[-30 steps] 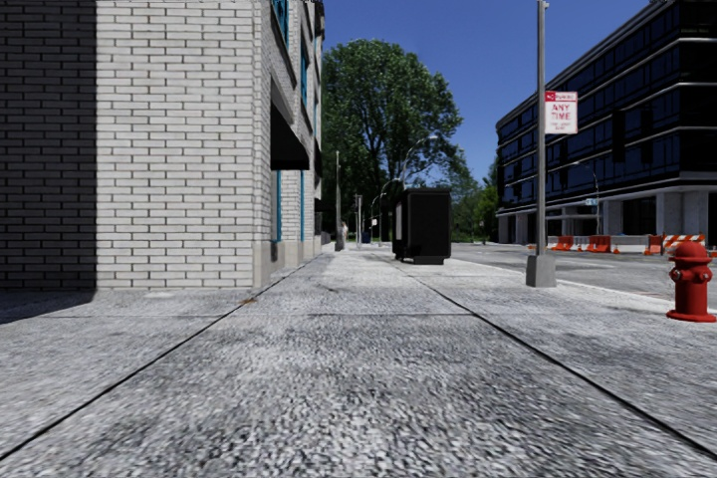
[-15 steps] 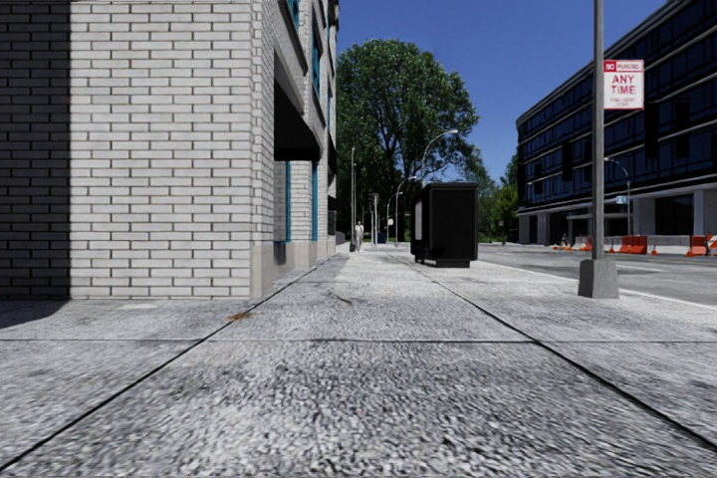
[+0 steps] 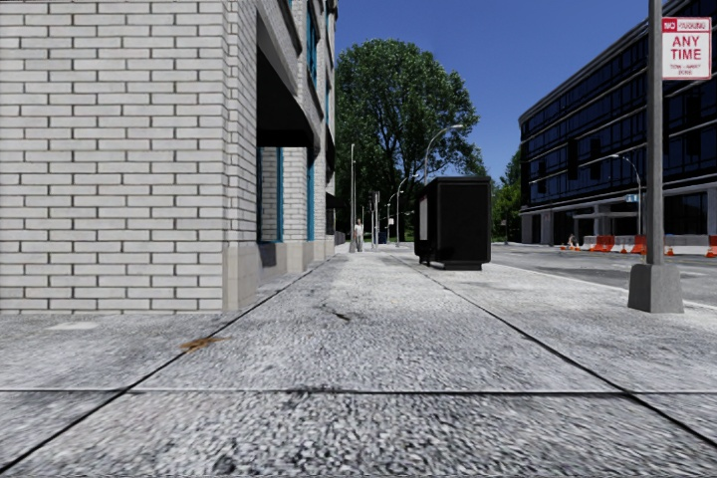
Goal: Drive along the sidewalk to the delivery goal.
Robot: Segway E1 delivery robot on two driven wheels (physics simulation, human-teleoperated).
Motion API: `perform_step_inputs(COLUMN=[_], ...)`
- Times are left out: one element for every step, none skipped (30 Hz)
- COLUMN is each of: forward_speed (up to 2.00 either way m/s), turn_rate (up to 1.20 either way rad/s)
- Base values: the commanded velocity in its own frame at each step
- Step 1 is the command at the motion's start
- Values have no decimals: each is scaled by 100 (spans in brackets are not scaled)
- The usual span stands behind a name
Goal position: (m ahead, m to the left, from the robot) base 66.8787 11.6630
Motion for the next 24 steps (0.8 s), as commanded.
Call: perform_step_inputs(forward_speed=[200,200,200,200,200,200,200,200,200,200,200,200,200,200,200,200,200,200,200,200,200,200,200,200], turn_rate=[0,0,0,0,0,0,0,0,0,0,0,0,0,0,0,0,0,0,0,0,0,0,0,0])
